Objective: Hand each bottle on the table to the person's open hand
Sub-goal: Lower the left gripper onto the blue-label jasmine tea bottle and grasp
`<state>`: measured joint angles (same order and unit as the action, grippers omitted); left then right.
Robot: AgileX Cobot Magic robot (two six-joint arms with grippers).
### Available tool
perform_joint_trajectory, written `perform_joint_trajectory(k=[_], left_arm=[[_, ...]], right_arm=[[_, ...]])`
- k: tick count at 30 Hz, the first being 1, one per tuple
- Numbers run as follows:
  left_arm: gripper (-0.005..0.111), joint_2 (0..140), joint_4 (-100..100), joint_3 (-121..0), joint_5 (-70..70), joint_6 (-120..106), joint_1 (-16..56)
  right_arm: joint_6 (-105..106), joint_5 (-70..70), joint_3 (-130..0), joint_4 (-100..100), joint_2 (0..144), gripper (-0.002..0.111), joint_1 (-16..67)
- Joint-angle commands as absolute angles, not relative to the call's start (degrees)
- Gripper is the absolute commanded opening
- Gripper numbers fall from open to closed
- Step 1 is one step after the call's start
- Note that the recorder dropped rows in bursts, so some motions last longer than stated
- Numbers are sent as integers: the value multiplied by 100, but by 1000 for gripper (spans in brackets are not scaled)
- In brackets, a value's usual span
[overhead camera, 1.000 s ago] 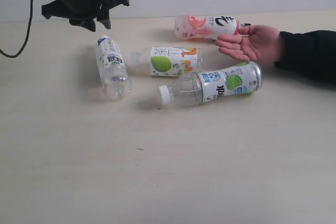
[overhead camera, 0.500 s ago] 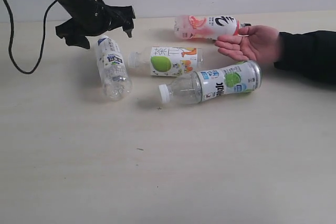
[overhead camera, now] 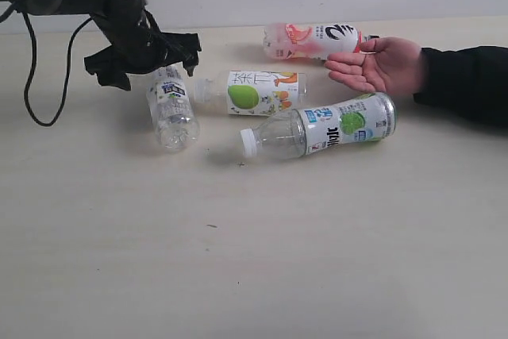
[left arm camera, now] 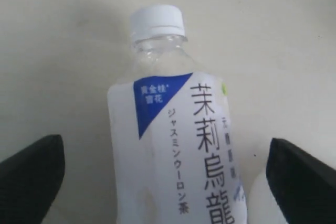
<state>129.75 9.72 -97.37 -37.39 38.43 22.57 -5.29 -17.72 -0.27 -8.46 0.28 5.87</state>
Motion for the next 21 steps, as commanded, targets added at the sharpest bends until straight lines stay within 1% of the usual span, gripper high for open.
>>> perform_joint_trajectory(k=[1, 5, 7, 8, 9, 11, 12, 13, 15, 16, 17, 21], left_arm=[[101, 13122, 1028, -9753, -3724, 3900, 2267], [101, 13228, 1028, -9753, -3737, 3900, 2267], [96, 13241, 1067, -9753, -3746, 3900, 2267], [89, 13241, 1098, -9753, -3759, 3900, 2267], [75, 13241, 1192, -9753, -3801, 3900, 2267], [60, 13241, 1277, -9753, -3845, 3900, 2267], [48, 13241, 1316, -9753, -3871, 3900, 2267], [39, 13241, 1331, -9753, -3886, 3900, 2267], [17, 13241, 1326, -9753, -3930, 3900, 2267], [4, 13241, 1336, -9753, -3945, 3900, 2267], [0, 13203, 1351, -9753, -3955, 3886, 2267], [0, 13062, 1476, -9753, -4018, 3886, 2267]], right_arm=[[-483, -1759, 0, -850, 0, 0, 537], [-483, -1759, 0, -850, 0, 0, 537], [-483, -1759, 0, -850, 0, 0, 537], [-483, -1759, 0, -850, 0, 0, 537], [-483, -1759, 0, -850, 0, 0, 537], [-483, -1759, 0, -850, 0, 0, 537], [-483, -1759, 0, -850, 0, 0, 537], [-483, -1759, 0, -850, 0, 0, 537], [-483, -1759, 0, -850, 0, 0, 537], [-483, -1759, 0, -850, 0, 0, 537], [-483, -1759, 0, -850, 0, 0, 537], [-483, -1759, 0, -850, 0, 0, 537]])
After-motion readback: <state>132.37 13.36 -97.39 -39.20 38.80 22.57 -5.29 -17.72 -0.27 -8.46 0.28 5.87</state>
